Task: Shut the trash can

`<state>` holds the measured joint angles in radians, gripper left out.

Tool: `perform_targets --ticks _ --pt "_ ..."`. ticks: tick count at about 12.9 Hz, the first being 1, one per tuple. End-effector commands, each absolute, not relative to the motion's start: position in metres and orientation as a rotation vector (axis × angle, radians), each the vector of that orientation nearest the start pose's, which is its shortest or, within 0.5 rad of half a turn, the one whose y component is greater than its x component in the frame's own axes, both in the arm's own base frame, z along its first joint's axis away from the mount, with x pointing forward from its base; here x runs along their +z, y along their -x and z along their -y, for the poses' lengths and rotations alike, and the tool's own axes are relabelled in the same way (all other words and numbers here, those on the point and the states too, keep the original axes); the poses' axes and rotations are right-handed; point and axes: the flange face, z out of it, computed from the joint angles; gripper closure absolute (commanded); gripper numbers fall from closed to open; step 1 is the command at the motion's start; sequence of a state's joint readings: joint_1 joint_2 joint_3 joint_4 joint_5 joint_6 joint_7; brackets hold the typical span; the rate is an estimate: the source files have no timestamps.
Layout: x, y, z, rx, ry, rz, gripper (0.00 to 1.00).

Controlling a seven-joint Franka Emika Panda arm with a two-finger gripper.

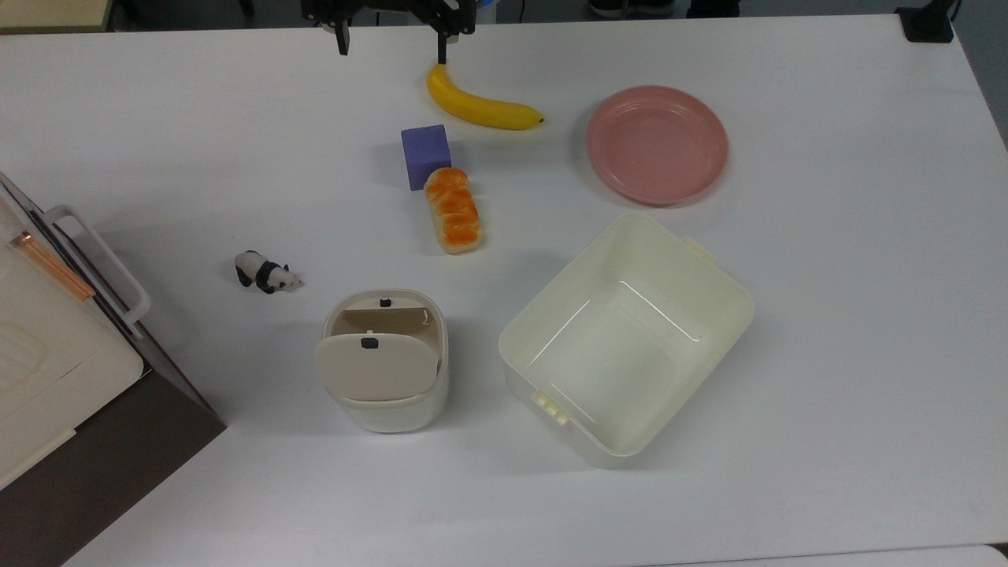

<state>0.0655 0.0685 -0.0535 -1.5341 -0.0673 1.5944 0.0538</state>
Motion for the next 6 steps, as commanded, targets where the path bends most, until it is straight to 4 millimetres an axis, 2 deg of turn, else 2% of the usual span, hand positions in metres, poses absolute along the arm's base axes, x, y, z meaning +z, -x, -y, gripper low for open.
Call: perform_targets --ticks 1,6 --pt "0.6048 -0.5745 0.0058 -0.005 3.222 -0.052 0.00" --pt "0.6056 -0.5740 0.0070 -0.007 3.216 -0.057 0.00"
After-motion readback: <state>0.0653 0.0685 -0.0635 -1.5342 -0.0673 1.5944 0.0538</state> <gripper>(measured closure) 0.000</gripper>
